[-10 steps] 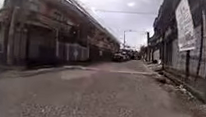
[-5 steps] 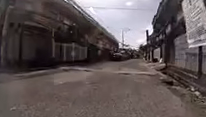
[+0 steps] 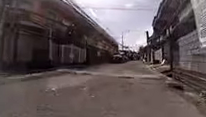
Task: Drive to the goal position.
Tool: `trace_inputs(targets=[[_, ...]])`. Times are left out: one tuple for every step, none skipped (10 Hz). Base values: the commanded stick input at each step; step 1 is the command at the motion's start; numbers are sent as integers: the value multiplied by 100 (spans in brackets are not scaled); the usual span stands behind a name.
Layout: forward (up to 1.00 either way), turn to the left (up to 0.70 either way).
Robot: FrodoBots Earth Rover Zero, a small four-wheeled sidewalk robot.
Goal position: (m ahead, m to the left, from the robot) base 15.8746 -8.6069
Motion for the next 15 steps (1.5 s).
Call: trace_inputs(targets=[[70,-15],[70,-28],[70,-32],[70,-31],[70,-16],[70,1],[70,1],[70,1],[70,1],[70,-1],[70,-19],[70,-33],[70,-24],[70,-5],[70,1]])
